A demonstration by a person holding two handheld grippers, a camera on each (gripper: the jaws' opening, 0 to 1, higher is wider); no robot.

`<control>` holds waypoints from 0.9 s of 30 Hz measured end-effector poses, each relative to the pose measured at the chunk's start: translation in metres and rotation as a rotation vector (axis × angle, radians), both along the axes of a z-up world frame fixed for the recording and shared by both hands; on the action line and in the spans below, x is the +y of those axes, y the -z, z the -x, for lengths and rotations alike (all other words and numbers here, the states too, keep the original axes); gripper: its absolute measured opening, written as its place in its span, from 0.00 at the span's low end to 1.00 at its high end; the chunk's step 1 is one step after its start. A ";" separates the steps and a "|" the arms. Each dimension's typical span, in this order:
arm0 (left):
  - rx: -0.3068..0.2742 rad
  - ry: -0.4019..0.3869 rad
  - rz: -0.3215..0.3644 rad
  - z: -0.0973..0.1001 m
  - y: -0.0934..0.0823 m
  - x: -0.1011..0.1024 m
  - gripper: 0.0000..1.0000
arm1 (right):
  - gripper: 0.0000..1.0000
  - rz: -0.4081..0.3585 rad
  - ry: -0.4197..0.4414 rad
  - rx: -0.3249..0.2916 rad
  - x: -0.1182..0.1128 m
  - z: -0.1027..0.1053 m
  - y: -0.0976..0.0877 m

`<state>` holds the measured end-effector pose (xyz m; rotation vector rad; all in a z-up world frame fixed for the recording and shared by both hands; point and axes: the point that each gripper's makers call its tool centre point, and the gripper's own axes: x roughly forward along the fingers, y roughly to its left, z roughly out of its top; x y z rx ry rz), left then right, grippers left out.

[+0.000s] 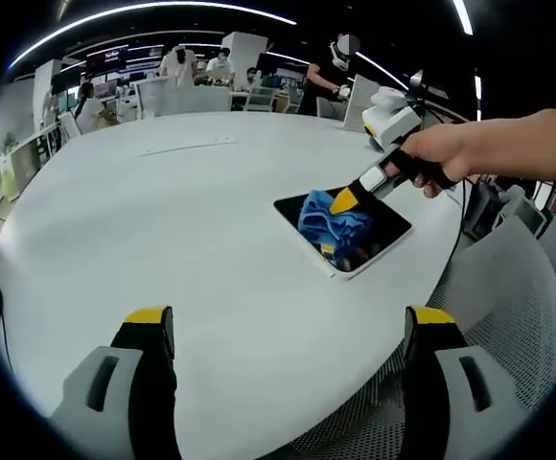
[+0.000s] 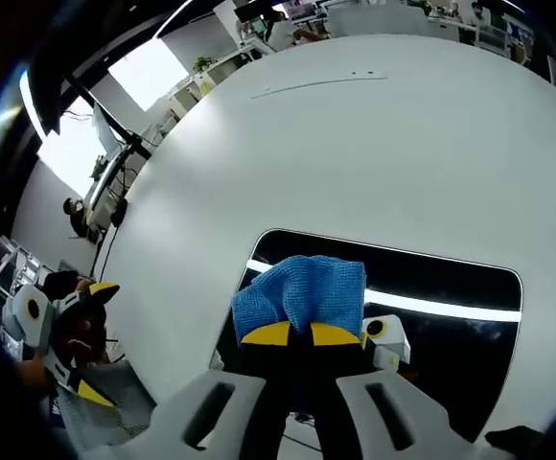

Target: Wipe the mirror surface with the cleaning cloth until all visible marks leave the cleaned area.

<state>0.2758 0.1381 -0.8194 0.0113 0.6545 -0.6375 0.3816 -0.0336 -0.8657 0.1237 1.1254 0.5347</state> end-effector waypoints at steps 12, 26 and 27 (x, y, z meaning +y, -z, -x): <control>0.002 -0.002 -0.001 0.000 0.001 0.000 0.99 | 0.00 -0.016 0.014 0.006 -0.021 -0.001 0.001; 0.007 -0.009 0.000 0.000 0.001 0.001 0.99 | 0.00 0.007 0.009 -0.012 -0.040 0.000 0.001; 0.006 -0.009 0.001 0.000 0.001 0.001 0.99 | 0.00 0.010 0.010 -0.012 -0.042 -0.001 0.001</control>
